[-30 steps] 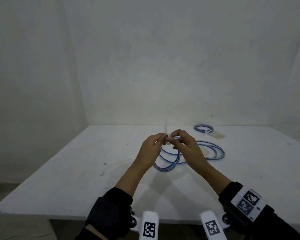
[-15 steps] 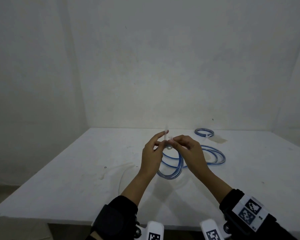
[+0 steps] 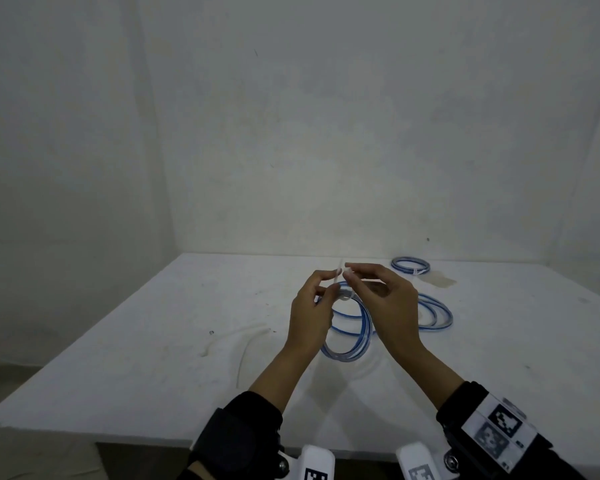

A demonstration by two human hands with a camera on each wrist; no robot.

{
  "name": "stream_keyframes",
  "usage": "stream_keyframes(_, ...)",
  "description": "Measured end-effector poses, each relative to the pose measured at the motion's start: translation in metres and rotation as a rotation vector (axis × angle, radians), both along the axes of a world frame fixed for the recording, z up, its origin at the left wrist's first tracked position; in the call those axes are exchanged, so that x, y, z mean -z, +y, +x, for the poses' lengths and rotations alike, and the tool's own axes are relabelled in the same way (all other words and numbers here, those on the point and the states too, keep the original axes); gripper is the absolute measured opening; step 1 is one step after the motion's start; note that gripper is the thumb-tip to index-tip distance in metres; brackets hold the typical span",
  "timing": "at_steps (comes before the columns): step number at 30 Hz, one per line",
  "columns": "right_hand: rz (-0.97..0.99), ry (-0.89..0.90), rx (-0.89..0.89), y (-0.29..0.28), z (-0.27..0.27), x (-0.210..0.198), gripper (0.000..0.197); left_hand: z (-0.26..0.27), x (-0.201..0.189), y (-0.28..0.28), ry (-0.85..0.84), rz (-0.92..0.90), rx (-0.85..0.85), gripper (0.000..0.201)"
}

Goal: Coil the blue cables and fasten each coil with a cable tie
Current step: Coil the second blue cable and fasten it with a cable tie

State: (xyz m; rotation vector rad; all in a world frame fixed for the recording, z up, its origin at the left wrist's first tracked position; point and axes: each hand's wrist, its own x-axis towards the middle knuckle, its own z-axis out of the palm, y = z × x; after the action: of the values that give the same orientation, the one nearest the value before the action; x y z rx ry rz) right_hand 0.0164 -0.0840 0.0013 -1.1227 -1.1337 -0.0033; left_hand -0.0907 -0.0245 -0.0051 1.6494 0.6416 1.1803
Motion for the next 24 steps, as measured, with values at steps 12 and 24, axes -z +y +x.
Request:
stream_keyframes(12, 0.076, 0.058, 0.011, -0.0009, -0.0033, -0.0060, 0.015, 0.0008, 0.0011, -0.0015, 0.033, 0.120, 0.009, 0.013)
stream_keyframes(24, -0.007, 0.023, 0.028, -0.0019, 0.0012, -0.0098, 0.016, 0.0015, 0.0037, 0.0002, 0.077, 0.223, -0.007, 0.018)
